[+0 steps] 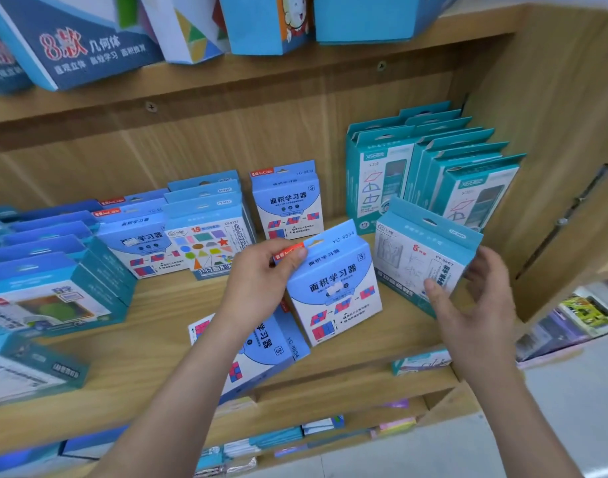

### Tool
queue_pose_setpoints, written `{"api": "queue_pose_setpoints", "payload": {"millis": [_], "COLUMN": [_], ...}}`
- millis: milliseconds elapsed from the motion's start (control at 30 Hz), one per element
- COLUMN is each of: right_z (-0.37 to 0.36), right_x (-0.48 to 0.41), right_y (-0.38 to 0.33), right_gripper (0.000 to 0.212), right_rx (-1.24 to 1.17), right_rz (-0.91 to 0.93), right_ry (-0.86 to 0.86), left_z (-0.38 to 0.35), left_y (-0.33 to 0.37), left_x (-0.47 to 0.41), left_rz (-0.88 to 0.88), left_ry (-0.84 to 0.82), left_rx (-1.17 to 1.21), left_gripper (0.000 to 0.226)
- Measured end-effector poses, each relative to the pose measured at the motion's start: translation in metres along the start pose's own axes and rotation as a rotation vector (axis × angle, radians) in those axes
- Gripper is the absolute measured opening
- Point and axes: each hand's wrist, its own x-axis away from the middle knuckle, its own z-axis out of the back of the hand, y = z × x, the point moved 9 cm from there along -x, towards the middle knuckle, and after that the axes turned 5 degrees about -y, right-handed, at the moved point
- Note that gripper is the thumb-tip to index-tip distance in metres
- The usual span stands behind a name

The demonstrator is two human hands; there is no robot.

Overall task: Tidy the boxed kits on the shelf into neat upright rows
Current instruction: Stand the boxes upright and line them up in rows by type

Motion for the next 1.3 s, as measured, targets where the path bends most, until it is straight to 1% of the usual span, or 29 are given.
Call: {"api": "queue_pose_setpoints", "payload": {"millis": [33, 100, 200, 267, 300, 333, 367, 433, 467, 500, 533, 600, 667, 700, 767, 833, 900, 1033, 1067, 1133, 1200, 1300], "right_z": [0.008, 0.018, 0.013, 0.004, -0.003, -0.013, -0.026, -0.054, -0.067, -0.076, -0.083, -0.091, -0.097, -0.101, -0.112, -0.128, -0.148, -0.182, -0.186, -0.193, -0.204, -0.22], "right_x": [0.003, 0.011, 0.024, 0.029, 0.027, 0.023, 0.018, 0.014, 0.013, 0.013, 0.012, 0.008, 0.001, -0.006, -0.024, -0.043, -0.058, -0.077, -0.081, -0.091, -0.096, -0.097], "right_y": [-0.01, -0.032, -0.067, -0.083, -0.084, -0.081, -0.074, -0.057, -0.051, -0.047, -0.046, -0.047, -0.05, -0.05, -0.051, -0.054, -0.055, -0.052, -0.052, -0.053, -0.056, -0.059], "right_gripper": [0.063, 0.053, 0.035, 0.032, 0.033, 0.037, 0.047, 0.074, 0.083, 0.085, 0.081, 0.063, 0.05, 0.049, 0.05, 0.049, 0.047, 0.039, 0.039, 0.048, 0.055, 0.05], "right_rx": [0.073, 0.157, 0.191, 0.203, 0.186, 0.155, 0.123, 0.032, -0.006, -0.013, 0.008, 0.046, 0.009, -0.034, -0.081, -0.054, -0.017, 0.039, 0.048, 0.077, 0.095, 0.078], "right_rz": [0.057, 0.193, 0.413, 0.514, 0.502, 0.44, 0.35, 0.166, 0.101, 0.071, 0.066, 0.072, 0.066, 0.055, 0.041, 0.048, 0.034, -0.015, -0.025, -0.038, -0.041, -0.062], "right_ry": [0.055, 0.137, 0.157, 0.137, 0.085, -0.003, -0.121, -0.372, -0.465, -0.527, -0.561, -0.579, -0.551, -0.526, -0.477, -0.442, -0.434, -0.434, -0.42, -0.403, -0.445, -0.532], "left_z": [-0.001, -0.004, -0.006, -0.006, -0.006, -0.007, -0.007, -0.007, -0.006, -0.006, -0.004, 0.002, 0.016, 0.026, 0.048, 0.068, 0.081, 0.094, 0.096, 0.101, 0.104, 0.109], "left_y": [-0.001, 0.0, 0.003, 0.004, 0.004, 0.004, 0.004, 0.006, 0.007, 0.008, 0.009, 0.007, 0.002, -0.001, -0.009, -0.022, -0.038, -0.062, -0.066, -0.072, -0.078, -0.084], "left_x": [-0.001, -0.002, -0.001, 0.0, 0.0, 0.0, 0.001, 0.004, 0.006, 0.007, 0.009, 0.01, 0.01, 0.011, 0.015, 0.022, 0.027, 0.026, 0.024, 0.021, 0.017, 0.013], "left_rz": [0.009, 0.013, 0.015, 0.013, 0.009, 0.004, -0.002, -0.029, -0.046, -0.06, -0.069, -0.07, -0.054, -0.055, -0.045, -0.001, 0.052, 0.122, 0.139, 0.179, 0.214, 0.25], "left_ry": [-0.005, -0.023, -0.034, -0.036, -0.038, -0.042, -0.05, -0.067, -0.073, -0.075, -0.069, -0.026, 0.062, 0.126, 0.275, 0.41, 0.49, 0.545, 0.555, 0.573, 0.576, 0.584], "left_rx": [0.012, 0.022, 0.018, 0.016, 0.018, 0.022, 0.03, 0.041, 0.04, 0.034, 0.027, 0.058, 0.154, 0.174, 0.116, 0.023, -0.036, -0.12, -0.125, -0.117, -0.113, -0.123], "left_gripper": [0.016, 0.018, 0.018, 0.018, 0.018, 0.018, 0.017, 0.016, 0.017, 0.017, 0.017, 0.015, 0.013, 0.015, 0.026, 0.032, 0.04, 0.065, 0.07, 0.078, 0.081, 0.08]}}
